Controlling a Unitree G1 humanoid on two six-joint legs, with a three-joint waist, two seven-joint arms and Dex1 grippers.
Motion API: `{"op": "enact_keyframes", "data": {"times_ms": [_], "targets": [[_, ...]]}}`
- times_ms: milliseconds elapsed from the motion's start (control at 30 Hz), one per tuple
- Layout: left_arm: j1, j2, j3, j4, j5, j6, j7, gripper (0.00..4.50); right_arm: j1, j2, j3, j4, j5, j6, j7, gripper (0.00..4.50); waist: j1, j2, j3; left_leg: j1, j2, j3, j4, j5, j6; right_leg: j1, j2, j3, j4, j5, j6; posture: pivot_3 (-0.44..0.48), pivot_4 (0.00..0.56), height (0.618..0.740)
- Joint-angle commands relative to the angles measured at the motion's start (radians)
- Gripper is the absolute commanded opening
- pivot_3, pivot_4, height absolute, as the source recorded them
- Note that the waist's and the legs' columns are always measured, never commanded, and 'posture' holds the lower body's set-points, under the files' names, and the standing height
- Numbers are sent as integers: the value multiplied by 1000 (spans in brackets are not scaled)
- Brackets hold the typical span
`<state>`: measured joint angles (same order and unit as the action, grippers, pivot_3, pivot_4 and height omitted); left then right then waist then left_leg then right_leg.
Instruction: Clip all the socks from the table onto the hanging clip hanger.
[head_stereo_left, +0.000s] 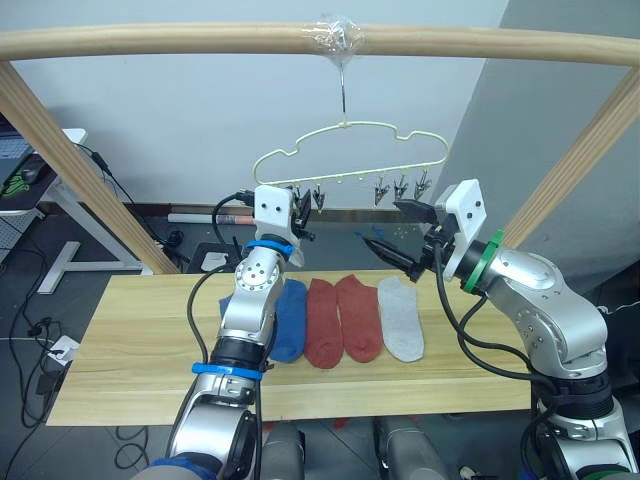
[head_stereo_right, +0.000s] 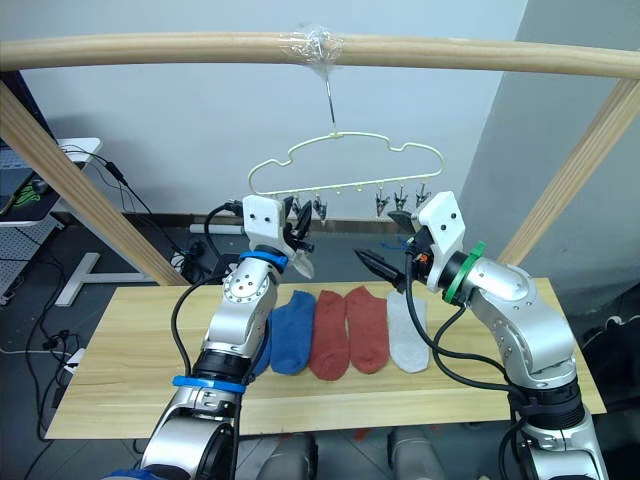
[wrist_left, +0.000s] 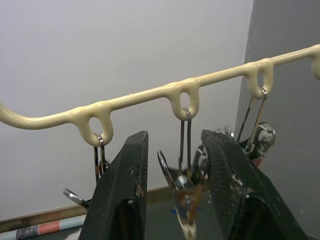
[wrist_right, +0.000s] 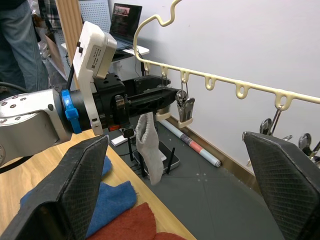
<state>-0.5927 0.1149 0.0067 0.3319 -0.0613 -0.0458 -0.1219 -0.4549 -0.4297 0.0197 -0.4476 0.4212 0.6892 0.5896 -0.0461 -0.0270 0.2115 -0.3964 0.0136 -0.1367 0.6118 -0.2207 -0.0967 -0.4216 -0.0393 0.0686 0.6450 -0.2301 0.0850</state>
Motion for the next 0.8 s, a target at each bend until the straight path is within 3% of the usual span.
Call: {"op": "enact_keyframes", "data": {"times_ms": [33,233,533,800], "targets": [[-12,-3,1,-13,10,-28,-3,1699,-21,-13,-16,-30,17,-15,4,4500,-1,0,0,0,0,0,0,0,0,0,0,0,0,0,0,-57,154,740],[-14,-5,0,-12,12,-32,-5,1699,-24,-17,-18,-25,19,-15,6,4500,-3,0,0,0,0,0,0,0,0,0,0,0,1,0,0,-56,157,740],[-14,-6,3,-13,12,-34,-13,4,-25,-18,-20,-21,23,-13,2,4500,-5,0,0,0,0,0,1,0,0,0,0,0,1,0,0,-58,161,740],[-27,7,15,-11,-1,-4,-32,4,36,-18,43,4,-40,4,-42,4500,-6,0,0,1,0,0,1,0,0,1,0,0,1,0,0,-57,165,740]]}}
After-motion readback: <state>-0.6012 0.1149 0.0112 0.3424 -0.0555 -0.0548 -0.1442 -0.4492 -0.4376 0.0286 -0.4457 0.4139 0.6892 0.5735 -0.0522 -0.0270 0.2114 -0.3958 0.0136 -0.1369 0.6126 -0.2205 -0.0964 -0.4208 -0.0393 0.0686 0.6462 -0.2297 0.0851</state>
